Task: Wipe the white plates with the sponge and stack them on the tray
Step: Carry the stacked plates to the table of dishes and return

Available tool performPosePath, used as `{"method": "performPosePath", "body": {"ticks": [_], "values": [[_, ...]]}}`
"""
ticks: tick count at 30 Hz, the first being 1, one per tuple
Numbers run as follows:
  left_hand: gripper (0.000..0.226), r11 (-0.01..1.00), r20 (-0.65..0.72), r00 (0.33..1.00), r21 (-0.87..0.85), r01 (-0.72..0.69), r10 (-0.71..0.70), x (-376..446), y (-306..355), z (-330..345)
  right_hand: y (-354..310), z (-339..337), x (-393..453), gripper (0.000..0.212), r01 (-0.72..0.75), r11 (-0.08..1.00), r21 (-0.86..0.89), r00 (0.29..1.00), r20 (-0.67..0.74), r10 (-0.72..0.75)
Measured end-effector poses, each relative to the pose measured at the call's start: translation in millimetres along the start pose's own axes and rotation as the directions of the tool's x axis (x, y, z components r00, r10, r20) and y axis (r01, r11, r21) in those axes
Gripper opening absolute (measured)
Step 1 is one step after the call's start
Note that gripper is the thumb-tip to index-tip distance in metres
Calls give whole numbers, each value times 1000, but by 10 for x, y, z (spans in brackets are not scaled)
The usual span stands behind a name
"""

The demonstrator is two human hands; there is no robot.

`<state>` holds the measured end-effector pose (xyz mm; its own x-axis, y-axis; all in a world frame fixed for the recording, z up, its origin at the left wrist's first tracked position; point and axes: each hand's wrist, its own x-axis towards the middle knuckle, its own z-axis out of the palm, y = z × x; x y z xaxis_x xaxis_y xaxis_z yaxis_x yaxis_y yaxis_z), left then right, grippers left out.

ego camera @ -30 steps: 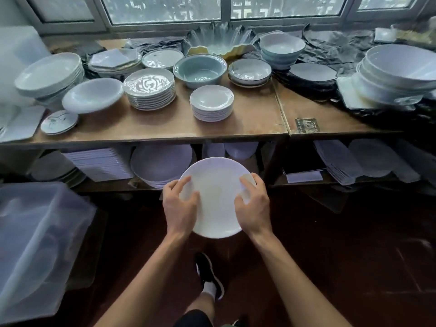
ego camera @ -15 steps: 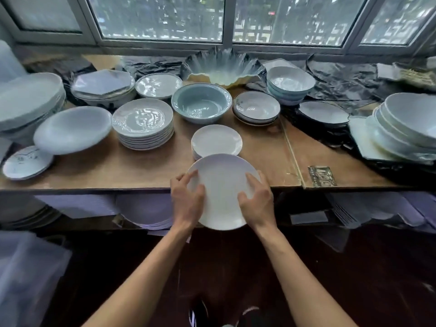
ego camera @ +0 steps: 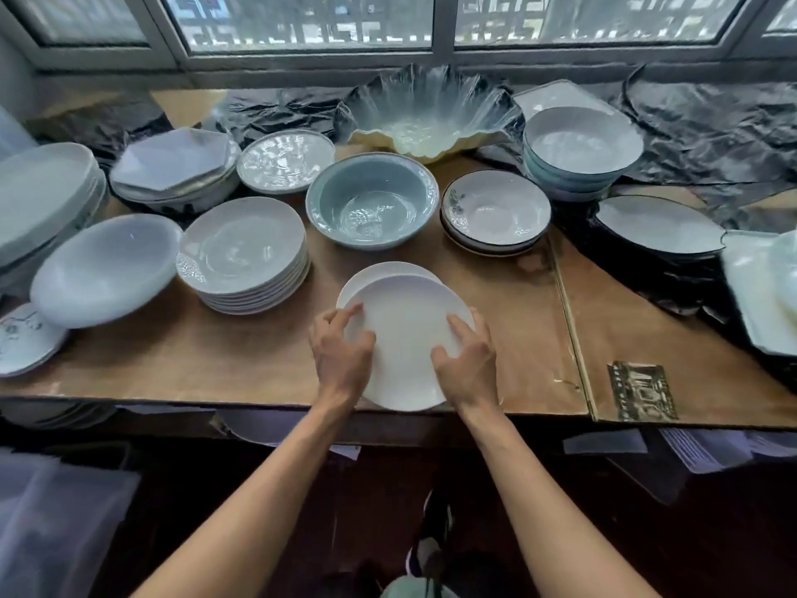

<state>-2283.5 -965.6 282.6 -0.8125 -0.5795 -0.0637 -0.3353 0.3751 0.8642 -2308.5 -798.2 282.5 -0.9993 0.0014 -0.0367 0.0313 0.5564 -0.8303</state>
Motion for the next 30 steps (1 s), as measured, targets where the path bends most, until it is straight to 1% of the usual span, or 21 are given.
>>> {"method": "performPosePath", "body": {"ticks": [4,7,9,13,16,24,30], "values": [[45,999,-24,999,31,44,-43,213,5,166,99,110,334,55,-21,1000,-14,997,69,22],[54,996,-21,997,51,77,-76,339,-13,223,150,215,484,55,-37,999,-39,994,98,40],[56,995,-21,996,50,90,-89,416,-45,258,174,284,574,54,-34,998,-46,993,111,39],[54,994,-20,995,58,98,-97,574,-112,295,159,380,712,54,-46,997,-59,994,96,52],[46,995,-17,997,64,77,-76,680,-182,317,140,452,768,53,-36,997,-65,995,89,42],[49,999,-34,999,36,40,-38,785,-295,352,106,557,791,50,-46,996,-72,998,31,48],[48,998,-13,1000,64,5,-4,818,-310,356,90,624,793,49,-55,992,-111,998,4,55]]}}
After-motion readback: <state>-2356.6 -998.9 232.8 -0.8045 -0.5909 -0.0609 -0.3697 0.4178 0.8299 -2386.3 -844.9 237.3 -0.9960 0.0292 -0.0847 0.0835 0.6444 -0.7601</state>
